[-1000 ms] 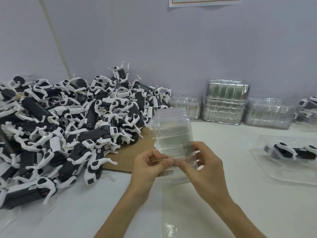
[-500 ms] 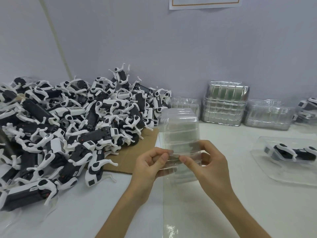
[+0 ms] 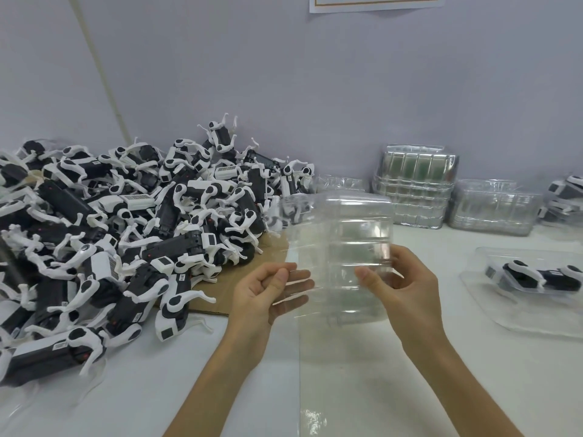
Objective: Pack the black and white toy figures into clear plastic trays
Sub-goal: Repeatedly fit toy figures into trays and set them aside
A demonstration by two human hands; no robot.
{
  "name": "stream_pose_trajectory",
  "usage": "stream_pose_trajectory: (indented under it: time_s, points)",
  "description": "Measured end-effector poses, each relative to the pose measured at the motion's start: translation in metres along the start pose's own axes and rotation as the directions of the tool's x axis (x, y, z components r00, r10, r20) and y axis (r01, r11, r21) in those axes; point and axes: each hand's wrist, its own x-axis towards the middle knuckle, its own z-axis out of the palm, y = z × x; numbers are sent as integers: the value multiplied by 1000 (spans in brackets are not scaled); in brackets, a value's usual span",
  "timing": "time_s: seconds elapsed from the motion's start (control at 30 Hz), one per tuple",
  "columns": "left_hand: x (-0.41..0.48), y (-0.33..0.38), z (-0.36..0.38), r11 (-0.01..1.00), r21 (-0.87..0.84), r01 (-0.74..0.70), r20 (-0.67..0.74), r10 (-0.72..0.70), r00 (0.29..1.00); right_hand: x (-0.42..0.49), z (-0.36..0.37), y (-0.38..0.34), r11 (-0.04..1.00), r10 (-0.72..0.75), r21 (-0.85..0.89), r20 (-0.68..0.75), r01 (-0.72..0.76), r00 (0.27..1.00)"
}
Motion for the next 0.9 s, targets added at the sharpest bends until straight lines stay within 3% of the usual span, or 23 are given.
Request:
stream_pose_trajectory:
  time_s: [0.17,0.3,0.37,0.47,0.53,0.6,0.67,0.73,0.8,0.83,0.9]
  points:
    - [5,3,-9,988,-156,11,-132,-32,991,9,-15,-4,998,1,66,-144,8,990]
    - [6,5,-13,974,-225,31,-152,-66,986,15,-33,-4,937,-250,-304,-247,170,936]
    - [4,6,-15,969,-242,42,-161,-83,984,18,-41,-2,836,-391,-485,-195,257,900]
    - [2,9,-17,960,-275,44,-195,-101,976,22,-45,6,724,-458,-617,-94,310,884]
    - [1,10,-17,957,-287,41,-215,-106,971,24,-46,16,641,-400,-711,12,290,916]
    - [2,11,-17,956,-291,37,-225,-106,969,24,-47,23,586,-226,-776,117,231,967]
    - [2,10,-19,954,-298,42,-242,-118,963,25,-49,24,576,-160,-791,138,206,978]
    - [3,9,-20,949,-310,50,-254,-133,958,24,-46,19,635,-316,-728,61,259,947]
    - [4,9,-19,943,-329,53,-247,-140,959,19,-38,14,703,-368,-653,6,282,930]
    - [4,9,-19,940,-336,55,-241,-142,960,18,-34,15,748,-315,-610,18,260,949]
    - [4,9,-19,938,-340,67,-232,-153,961,17,-29,22,813,-75,-570,100,119,992]
